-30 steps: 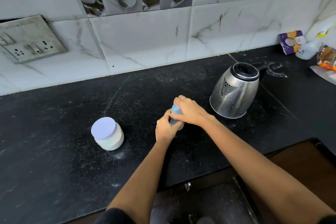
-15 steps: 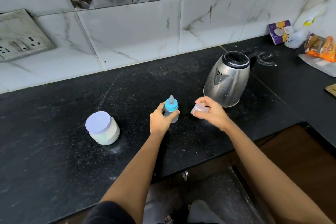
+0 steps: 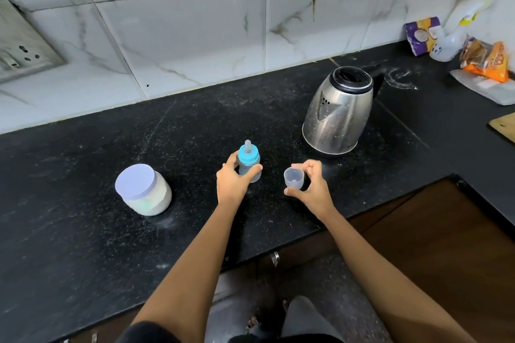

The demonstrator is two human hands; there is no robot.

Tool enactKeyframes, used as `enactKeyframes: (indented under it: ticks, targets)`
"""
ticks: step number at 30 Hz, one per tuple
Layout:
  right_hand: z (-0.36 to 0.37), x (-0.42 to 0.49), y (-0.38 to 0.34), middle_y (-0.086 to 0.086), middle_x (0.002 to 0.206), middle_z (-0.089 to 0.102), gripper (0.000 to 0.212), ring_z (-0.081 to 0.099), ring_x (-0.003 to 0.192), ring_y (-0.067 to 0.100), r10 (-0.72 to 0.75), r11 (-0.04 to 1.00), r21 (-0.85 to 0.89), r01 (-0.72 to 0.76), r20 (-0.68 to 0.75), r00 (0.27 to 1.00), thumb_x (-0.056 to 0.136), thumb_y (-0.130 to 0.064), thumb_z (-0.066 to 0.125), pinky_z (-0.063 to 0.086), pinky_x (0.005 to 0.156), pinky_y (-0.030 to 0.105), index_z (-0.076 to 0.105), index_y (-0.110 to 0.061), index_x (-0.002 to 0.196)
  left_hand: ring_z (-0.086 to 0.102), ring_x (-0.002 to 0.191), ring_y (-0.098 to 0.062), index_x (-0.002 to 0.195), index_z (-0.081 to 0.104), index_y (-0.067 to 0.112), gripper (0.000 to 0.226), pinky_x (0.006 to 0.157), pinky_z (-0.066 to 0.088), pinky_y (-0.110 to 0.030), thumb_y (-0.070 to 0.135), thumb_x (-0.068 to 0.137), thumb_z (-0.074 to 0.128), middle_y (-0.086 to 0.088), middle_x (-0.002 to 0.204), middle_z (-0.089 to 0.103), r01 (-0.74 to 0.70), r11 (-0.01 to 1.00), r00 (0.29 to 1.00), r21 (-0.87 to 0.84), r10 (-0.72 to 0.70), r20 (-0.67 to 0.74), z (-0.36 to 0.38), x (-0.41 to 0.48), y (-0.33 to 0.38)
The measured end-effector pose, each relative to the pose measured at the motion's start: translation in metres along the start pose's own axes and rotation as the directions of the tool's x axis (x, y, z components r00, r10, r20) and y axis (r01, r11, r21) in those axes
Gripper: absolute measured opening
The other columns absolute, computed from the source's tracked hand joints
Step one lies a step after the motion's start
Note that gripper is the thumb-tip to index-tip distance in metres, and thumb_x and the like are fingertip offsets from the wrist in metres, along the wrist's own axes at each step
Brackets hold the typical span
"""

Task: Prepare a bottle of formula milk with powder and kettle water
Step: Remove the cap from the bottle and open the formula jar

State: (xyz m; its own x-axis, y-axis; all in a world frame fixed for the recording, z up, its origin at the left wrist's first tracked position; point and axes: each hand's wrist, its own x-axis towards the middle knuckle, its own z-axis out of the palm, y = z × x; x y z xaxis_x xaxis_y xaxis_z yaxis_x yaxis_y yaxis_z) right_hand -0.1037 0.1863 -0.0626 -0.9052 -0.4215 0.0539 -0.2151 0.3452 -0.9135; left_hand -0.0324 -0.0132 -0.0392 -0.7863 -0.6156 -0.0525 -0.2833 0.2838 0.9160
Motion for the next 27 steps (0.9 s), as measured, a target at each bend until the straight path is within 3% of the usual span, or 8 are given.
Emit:
enactKeyframes:
  ticks: [4,6,10,13,16,21,24,27]
  targets:
    - [-0.003,-0.002,0.0,0.001,0.131,0.051,0.084,0.049,0.123,0.01,-0.033,0.999,0.004,0.033,-0.046,0.998,0.059,-0.025,0.091,0.041,0.099,0.024,0.035,-0.03,0.122,0.056,0.111,-0.01,0.13,0.054,0.024,0.065,0.093,0.045,-0.028,0.044,0.072,0.078,0.005,0.12,0.062,0.002,1.0,1.0,-0.014,-0.002,-0.007,0.002,0.0,-0.001]
    - [-0.002,-0.004,-0.008,-0.004,0.129,0.05,0.08,0.043,0.123,0.009,-0.054,0.998,0.008,0.055,-0.1,0.994,0.062,-0.032,0.089,0.036,0.097,0.018,0.04,-0.027,0.124,0.056,0.111,-0.01,0.128,0.055,0.024,0.062,0.086,0.043,-0.019,0.041,0.073,0.078,0.005,0.119,0.062,0.0,0.999,1.0,-0.037,0.0,-0.01,0.002,-0.001,-0.001]
    - [0.011,0.014,-0.042,-0.004,0.114,0.054,0.06,0.047,0.095,0.006,-0.217,0.974,-0.112,0.197,-0.204,0.955,0.071,-0.044,0.078,0.036,0.08,0.007,0.056,-0.016,0.119,0.056,0.109,-0.007,0.126,0.056,0.023,0.057,0.084,0.04,-0.012,0.033,0.075,0.08,0.007,0.118,0.063,-0.019,0.996,1.0,-0.083,0.018,-0.012,0.001,-0.003,0.003]
    - [0.03,0.04,-0.073,0.001,0.114,0.05,0.062,0.051,0.073,0.007,-0.16,0.973,-0.171,0.153,-0.025,0.987,0.069,-0.038,0.083,0.04,0.067,0.008,0.059,-0.016,0.121,0.058,0.104,-0.005,0.127,0.056,0.019,0.055,0.072,0.044,-0.003,0.028,0.077,0.079,0.005,0.115,0.064,-0.032,0.994,0.999,-0.107,0.032,-0.008,0.0,-0.005,0.006]
    - [0.049,0.055,-0.091,0.002,0.117,0.048,0.066,0.053,0.091,0.009,-0.095,0.959,-0.253,0.128,0.139,0.986,0.064,-0.04,0.086,0.044,0.08,0.019,0.059,-0.016,0.12,0.059,0.093,0.001,0.128,0.056,0.015,0.054,0.063,0.043,0.0,0.019,0.079,0.077,0.002,0.113,0.065,-0.034,0.993,0.999,-0.115,0.033,-0.014,-0.001,-0.006,0.008]
    - [0.066,0.064,-0.103,0.001,0.1,0.052,0.047,0.055,0.086,0.011,-0.041,0.954,-0.29,0.07,0.104,0.994,0.063,-0.034,0.086,0.049,0.075,0.026,0.06,-0.011,0.095,0.055,0.079,0.023,0.126,0.058,0.015,0.051,0.057,0.042,0.0,0.011,0.078,0.076,0.009,0.104,0.061,-0.019,0.993,1.0,-0.12,0.021,0.019,-0.003,-0.002,0.006]
    - [0.066,0.067,-0.096,-0.003,0.092,0.052,0.038,0.054,0.078,0.006,-0.087,0.97,-0.219,0.109,0.107,0.99,0.064,-0.026,0.087,0.043,0.067,0.014,0.06,-0.012,0.086,0.059,0.085,0.013,0.124,0.06,0.018,0.052,0.062,0.044,-0.001,0.013,0.075,0.078,0.013,0.104,0.063,-0.038,0.996,0.998,-0.084,0.041,0.043,-0.007,0.003,0.005]
    - [0.06,0.072,-0.088,-0.005,0.089,0.054,0.037,0.055,0.076,0.005,-0.141,0.98,-0.109,0.166,0.201,0.969,0.061,-0.019,0.088,0.042,0.068,0.015,0.065,-0.009,0.088,0.061,0.098,0.002,0.12,0.062,0.024,0.052,0.077,0.046,-0.007,0.019,0.072,0.08,0.017,0.102,0.067,-0.053,0.997,0.995,-0.052,0.057,0.086,-0.011,0.01,0.002]
